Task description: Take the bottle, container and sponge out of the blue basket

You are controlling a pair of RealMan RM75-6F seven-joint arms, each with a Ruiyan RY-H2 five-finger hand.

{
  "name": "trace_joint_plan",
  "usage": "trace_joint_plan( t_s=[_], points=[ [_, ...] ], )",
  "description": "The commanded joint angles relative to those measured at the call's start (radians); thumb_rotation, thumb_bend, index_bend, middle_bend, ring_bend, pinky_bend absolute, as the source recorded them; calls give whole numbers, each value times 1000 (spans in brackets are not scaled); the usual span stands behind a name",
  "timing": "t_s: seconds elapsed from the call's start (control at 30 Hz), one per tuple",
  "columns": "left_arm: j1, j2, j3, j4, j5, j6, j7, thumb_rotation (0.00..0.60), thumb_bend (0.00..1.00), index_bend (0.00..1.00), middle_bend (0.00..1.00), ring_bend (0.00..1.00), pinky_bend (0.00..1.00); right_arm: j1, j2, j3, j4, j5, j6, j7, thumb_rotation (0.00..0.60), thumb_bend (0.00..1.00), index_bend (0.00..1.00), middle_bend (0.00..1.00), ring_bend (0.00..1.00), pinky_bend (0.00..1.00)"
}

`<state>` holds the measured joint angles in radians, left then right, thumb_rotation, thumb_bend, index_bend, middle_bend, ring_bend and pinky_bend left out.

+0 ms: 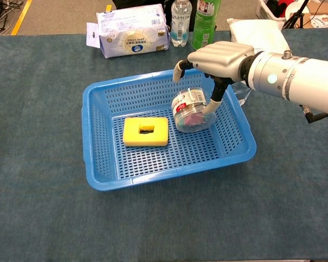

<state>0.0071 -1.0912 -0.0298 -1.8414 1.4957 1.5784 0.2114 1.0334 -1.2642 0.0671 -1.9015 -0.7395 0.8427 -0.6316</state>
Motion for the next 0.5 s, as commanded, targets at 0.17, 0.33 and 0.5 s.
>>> trace_joint_plan(
  t_s=[0.17,0.33,0.5],
  points=[
    [-1,1,-2,0,-3,-3,-3,600,393,373,292,169,172,25,-24,-25,23,41,32,-39,600,0,267,236,172,356],
    [-4,2,-3,2,-5,-8,-6,600,393,373,291,169,167,47,-21,-42,17,80,48,-82,600,0,267,239,172,356],
    [-12,-2,-8,9,-12,-19,-12,600,393,373,291,169,166,76,-32,-54,11,126,49,-115,600,0,267,240,172,356]
  ],
)
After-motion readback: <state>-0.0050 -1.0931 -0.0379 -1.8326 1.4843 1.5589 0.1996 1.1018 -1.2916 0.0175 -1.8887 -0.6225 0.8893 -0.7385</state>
